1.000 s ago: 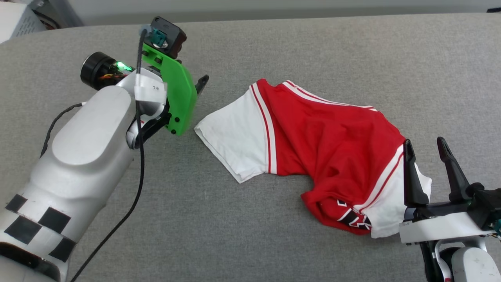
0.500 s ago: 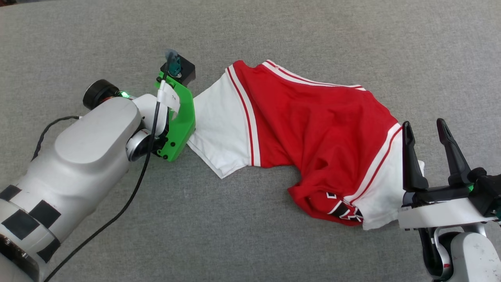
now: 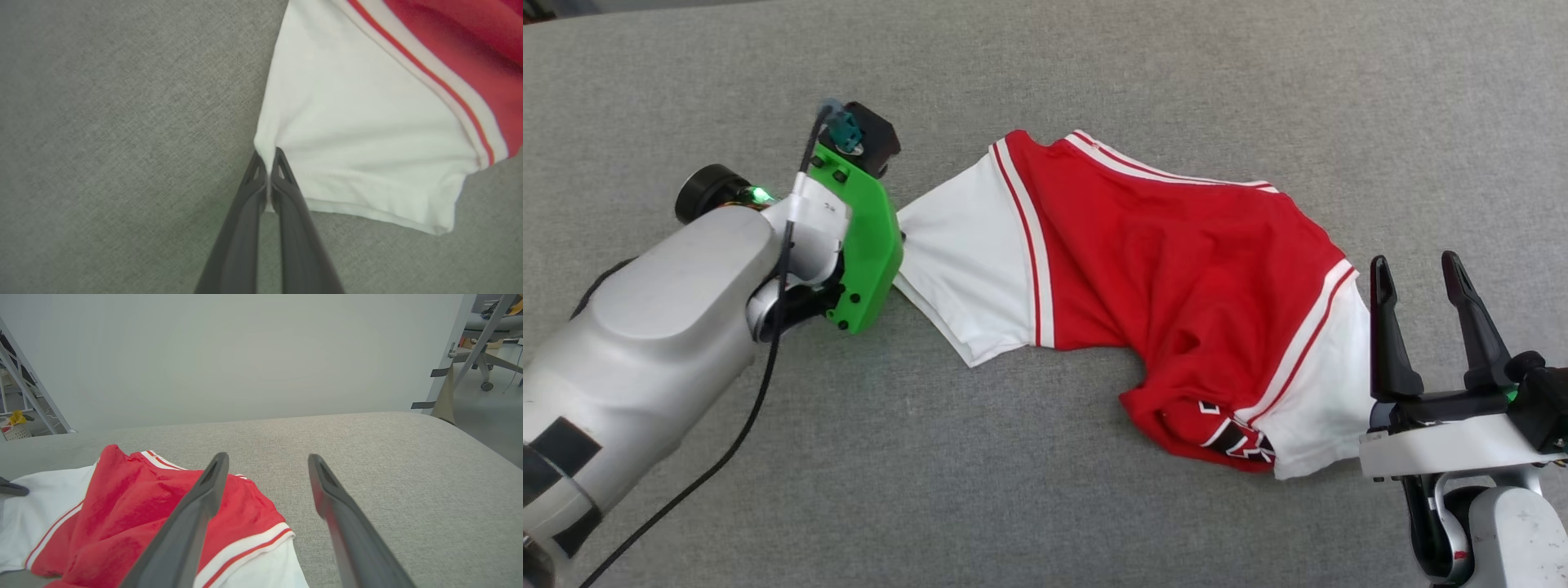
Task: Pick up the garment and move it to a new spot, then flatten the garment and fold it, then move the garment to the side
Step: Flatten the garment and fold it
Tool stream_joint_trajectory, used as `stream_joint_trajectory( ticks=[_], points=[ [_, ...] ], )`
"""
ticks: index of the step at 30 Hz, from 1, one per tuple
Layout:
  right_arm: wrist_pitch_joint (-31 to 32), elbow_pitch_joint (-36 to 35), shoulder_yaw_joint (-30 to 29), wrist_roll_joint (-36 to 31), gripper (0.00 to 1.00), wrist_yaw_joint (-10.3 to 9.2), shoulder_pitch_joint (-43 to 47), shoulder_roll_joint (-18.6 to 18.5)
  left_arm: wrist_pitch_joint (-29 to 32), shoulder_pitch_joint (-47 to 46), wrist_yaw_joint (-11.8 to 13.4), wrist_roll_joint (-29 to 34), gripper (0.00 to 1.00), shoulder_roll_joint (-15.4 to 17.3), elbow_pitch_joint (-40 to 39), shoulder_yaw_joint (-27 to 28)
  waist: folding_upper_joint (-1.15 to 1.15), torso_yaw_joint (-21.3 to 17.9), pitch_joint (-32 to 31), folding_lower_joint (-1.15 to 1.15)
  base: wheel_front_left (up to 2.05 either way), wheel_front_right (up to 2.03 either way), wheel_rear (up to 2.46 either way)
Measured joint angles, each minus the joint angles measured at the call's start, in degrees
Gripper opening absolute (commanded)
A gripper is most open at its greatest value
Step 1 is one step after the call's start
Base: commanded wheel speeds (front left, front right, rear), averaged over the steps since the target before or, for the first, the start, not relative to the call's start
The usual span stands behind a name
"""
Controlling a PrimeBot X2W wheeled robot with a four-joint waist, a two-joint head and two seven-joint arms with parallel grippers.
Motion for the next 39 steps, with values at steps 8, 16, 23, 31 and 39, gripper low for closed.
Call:
stream_joint_trajectory(
  ticks=[8,16,23,31,39],
  points=[
    [0.0,0.1,-0.2,-0.5,1.0,0.0,0.6,0.0,-2.3,0.4,0.0,-3.1,0.0,6.8,1.7,0.0,0.0,2.6,-2.7,0.0,0.0,0.0,0.0],
    [0.0,0.0,-0.4,-0.6,1.0,0.0,0.9,0.0,-2.8,4.1,0.0,-5.7,0.0,9.9,8.5,0.2,0.0,3.6,-2.9,0.0,0.0,0.0,0.0],
    [0.0,0.1,-1.1,-0.8,1.0,0.0,1.0,0.0,-10.1,6.9,1.2,-5.8,1.0,7.6,11.9,1.0,0.0,3.4,-2.9,0.0,0.0,0.0,0.0],
    [0.0,-1.0,-3.4,-3.8,1.0,0.0,1.1,0.0,-36.0,9.1,8.7,-0.6,1.0,4.7,12.0,4.6,0.0,4.5,-6.3,0.0,0.0,0.0,0.0],
    [0.0,-4.0,-4.8,-4.7,1.0,0.0,-3.8,-4.8,-42.2,17.2,20.2,7.5,1.0,4.6,-2.7,18.3,0.0,7.4,-9.5,0.0,0.0,0.0,0.0]
  ],
)
